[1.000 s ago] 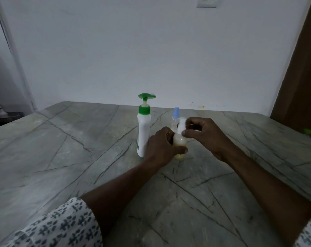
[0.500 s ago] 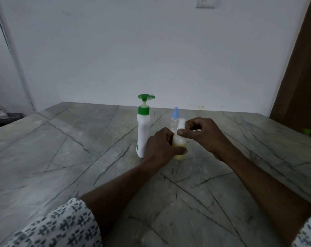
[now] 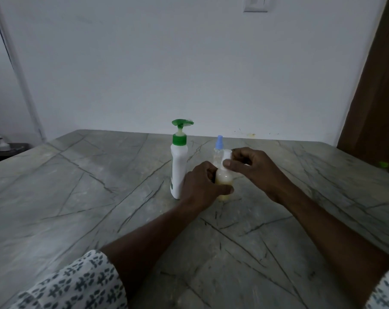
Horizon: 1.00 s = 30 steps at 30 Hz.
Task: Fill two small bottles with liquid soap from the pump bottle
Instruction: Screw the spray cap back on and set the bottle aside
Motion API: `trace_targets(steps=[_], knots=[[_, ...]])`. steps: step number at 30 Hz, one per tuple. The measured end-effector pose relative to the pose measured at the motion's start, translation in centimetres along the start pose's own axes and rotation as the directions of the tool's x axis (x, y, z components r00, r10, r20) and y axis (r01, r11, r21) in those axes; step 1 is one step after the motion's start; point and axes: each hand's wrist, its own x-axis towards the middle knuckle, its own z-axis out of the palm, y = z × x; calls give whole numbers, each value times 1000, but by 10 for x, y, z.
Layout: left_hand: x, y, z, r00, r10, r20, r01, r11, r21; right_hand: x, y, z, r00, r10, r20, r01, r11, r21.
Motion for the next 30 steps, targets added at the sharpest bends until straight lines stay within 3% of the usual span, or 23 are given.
trace_targets(steps=[2,8,13,23,30], knots=[[0,0,0,1000,-2,5,2,1000,-10,0,-2,-4,1000,-10,26,9,999,46],[1,-1,1,1000,1,-7,-1,1000,-5,2,5,3,999,-21,-37,18,996,-88],[1,-1,0,1000,-3,2,3,1000,-24,0,3,0,999,-33,-14,33,999,-1],[-1,1,1,1000,-13,-11,13,1000,-12,-1,4,10,983,-180,-40,164,953,-254],[-6,4,-2,999,-27,31,28,998,-48,-2,1,11,991,-123,-54,104,959,-263]])
